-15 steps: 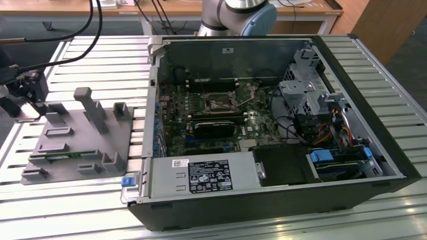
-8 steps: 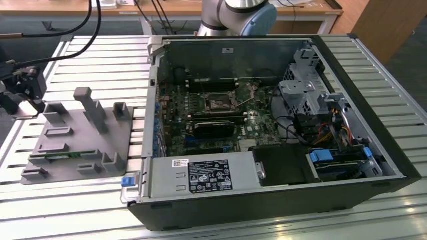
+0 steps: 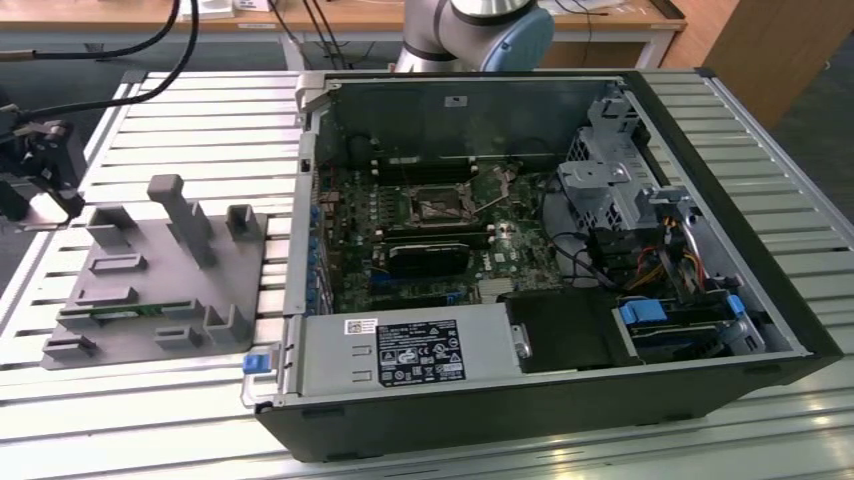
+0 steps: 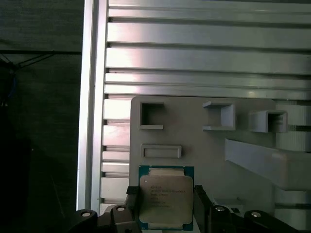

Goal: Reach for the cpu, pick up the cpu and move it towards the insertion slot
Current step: 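Pick up the cpu and move it towards the insertion slot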

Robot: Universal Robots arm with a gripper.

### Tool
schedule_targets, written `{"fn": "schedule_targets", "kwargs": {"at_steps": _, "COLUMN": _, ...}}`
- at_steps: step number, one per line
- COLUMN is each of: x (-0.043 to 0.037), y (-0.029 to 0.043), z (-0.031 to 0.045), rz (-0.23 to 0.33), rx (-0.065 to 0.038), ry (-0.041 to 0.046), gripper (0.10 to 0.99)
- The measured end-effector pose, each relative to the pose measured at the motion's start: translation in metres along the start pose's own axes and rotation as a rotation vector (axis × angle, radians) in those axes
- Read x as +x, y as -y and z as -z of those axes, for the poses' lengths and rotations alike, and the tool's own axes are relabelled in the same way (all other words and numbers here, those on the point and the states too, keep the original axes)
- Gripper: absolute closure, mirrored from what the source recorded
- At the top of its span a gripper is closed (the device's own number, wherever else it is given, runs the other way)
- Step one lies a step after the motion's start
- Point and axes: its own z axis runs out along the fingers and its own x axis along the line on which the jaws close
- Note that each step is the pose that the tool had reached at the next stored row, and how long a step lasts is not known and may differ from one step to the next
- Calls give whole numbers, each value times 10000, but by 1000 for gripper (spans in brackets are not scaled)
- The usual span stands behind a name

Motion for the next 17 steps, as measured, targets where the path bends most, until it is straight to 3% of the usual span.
{"fn": "schedule_targets", "kwargs": {"at_steps": 10, "x": 0, "y": -21, "z": 249, "rz": -2, "rx": 7, "ry": 0, "gripper": 553}}
{"fn": "schedule_targets", "kwargs": {"at_steps": 17, "x": 0, "y": -26, "z": 349, "rz": -2, "rx": 7, "ry": -1, "gripper": 553}}
